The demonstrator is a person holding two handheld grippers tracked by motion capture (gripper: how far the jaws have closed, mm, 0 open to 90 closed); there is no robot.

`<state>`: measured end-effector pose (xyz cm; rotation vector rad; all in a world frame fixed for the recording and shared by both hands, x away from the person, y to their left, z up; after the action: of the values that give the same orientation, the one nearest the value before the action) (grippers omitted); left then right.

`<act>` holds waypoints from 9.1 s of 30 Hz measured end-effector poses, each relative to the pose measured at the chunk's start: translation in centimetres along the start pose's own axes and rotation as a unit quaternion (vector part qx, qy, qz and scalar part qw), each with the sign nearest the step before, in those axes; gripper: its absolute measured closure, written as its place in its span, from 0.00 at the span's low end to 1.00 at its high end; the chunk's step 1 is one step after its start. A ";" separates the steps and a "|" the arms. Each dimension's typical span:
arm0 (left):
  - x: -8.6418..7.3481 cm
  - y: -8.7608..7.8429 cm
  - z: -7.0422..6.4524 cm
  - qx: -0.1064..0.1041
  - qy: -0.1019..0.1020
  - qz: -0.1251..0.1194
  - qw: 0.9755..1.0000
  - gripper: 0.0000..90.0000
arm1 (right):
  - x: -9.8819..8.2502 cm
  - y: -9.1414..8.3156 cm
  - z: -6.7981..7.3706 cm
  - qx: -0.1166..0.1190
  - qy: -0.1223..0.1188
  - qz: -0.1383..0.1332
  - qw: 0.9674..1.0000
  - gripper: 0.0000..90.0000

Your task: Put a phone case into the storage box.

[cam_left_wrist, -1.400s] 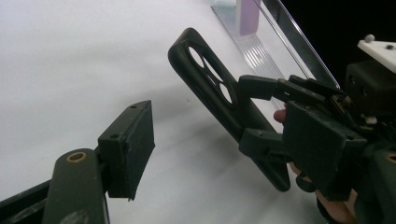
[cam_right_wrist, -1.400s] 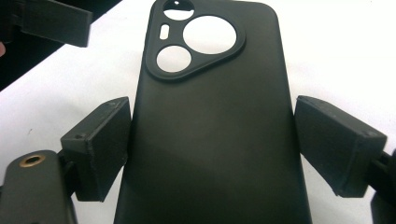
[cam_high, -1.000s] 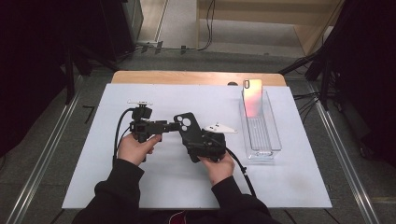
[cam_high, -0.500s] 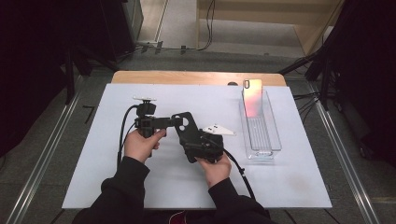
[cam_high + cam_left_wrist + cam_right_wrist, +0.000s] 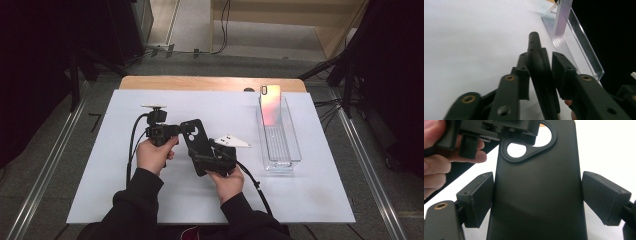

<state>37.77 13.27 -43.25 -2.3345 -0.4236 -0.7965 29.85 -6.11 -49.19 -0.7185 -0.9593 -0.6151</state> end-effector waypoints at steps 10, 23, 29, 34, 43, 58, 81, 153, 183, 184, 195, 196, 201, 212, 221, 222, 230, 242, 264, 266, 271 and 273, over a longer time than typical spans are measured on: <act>-0.1 -0.3 -0.1 -0.036 -0.023 -0.004 0.999 0.86 | -0.1 0.2 0.0 0.009 -0.010 -0.001 1.000 0.13; 0.1 -1.0 -0.7 -0.058 -0.026 -0.016 0.998 0.87 | 1.0 0.4 -0.3 0.044 -0.048 0.018 0.998 0.00; 0.2 -1.7 -1.6 -0.038 0.017 -0.037 0.998 0.87 | 2.2 -0.4 -0.5 0.042 -0.055 0.055 0.996 0.00; 0.0 -2.0 -2.0 -0.026 0.040 -0.052 0.998 0.87 | 2.6 -1.1 -1.1 0.051 -0.056 0.089 0.993 0.00; -0.6 -2.3 -2.4 -0.018 0.076 -0.081 0.994 0.87 | 3.0 -2.2 -1.4 0.076 -0.069 0.123 0.987 0.00; -2.2 -2.6 -3.4 -0.023 0.138 -0.125 0.982 0.86 | 3.4 -3.0 -1.8 0.080 -0.078 0.111 0.987 0.00; -3.0 -1.9 -4.6 -0.053 0.133 -0.111 0.983 0.86 | 4.7 -3.4 -1.7 0.080 -0.103 0.111 0.985 0.00; -3.8 -1.9 -5.5 -0.076 0.105 -0.084 0.988 0.42 | 5.7 -2.8 -3.5 0.028 -0.093 0.107 0.990 0.13; -5.5 -3.3 -2.0 -0.083 0.220 0.070 0.969 0.34 | 7.0 -3.8 -4.7 0.061 -0.094 0.113 0.987 0.13; -5.5 -3.5 -1.7 -0.086 0.219 0.071 0.969 0.34 | 7.1 -3.8 -4.8 0.064 -0.091 0.112 0.987 0.13; -6.2 -4.8 0.1 -0.087 0.227 0.096 0.965 0.35 | 7.7 -4.1 -5.1 0.085 -0.095 0.122 0.984 0.13; -6.4 -5.0 0.2 -0.086 0.224 0.099 0.966 0.35 | 7.8 -4.2 -5.2 0.087 -0.094 0.121 0.984 0.13; -6.8 -5.5 0.9 -0.083 0.223 0.103 0.966 0.34 | 8.5 -4.7 -5.3 0.095 -0.103 0.119 0.983 0.13; -7.1 -6.3 2.0 -0.073 0.219 0.111 0.966 0.34 | 10.0 -5.9 -6.1 0.094 -0.091 0.116 0.985 0.13; -7.2 -6.8 2.3 -0.073 0.219 0.113 0.966 0.34 | 11.5 -7.1 -6.9 0.085 -0.092 0.116 0.985 0.13; -7.2 -6.8 2.3 -0.072 0.220 0.114 0.966 0.34 | 11.6 -7.1 -7.0 0.084 -0.091 0.117 0.985 0.13; -7.3 -7.2 2.4 -0.073 0.216 0.110 0.967 0.34 | 12.5 -7.5 -7.4 0.074 -0.091 0.123 0.985 0.13; -7.6 -7.3 2.6 -0.074 0.215 0.117 0.967 0.34 | 14.4 -8.6 -8.5 0.064 -0.089 0.118 0.987 0.13; -7.8 -7.7 2.9 -0.069 0.214 0.113 0.968 0.34 | 17.5 -11.9 -11.7 -0.030 -0.068 0.047 0.996 0.13; -7.8 -7.7 2.9 -0.070 0.214 0.113 0.968 0.34 | 17.6 -12.0 -12.0 -0.045 -0.066 0.041 0.996 0.13; -7.8 -7.7 2.9 -0.069 0.215 0.112 0.968 0.34 | 17.8 -12.1 -13.0 -0.094 -0.062 0.022 0.993 0.13; -7.8 -7.7 2.9 -0.068 0.214 0.112 0.968 0.34 | 17.8 -12.1 -13.4 -0.109 -0.057 0.016 0.992 0.13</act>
<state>29.38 20.23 -46.45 -2.1949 0.0820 -1.2074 35.55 -26.56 -35.37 -0.9692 -0.9924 -0.6631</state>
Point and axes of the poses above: each handheld gripper's, and its own axes: y roughly forward along the jaws, x roughly out of its top, z roughly to its left, the point moved 1 cm from there along y, roughly forward along the jaws, and after that the axes turned 8 degrees about -z, right-handed, at the moved point
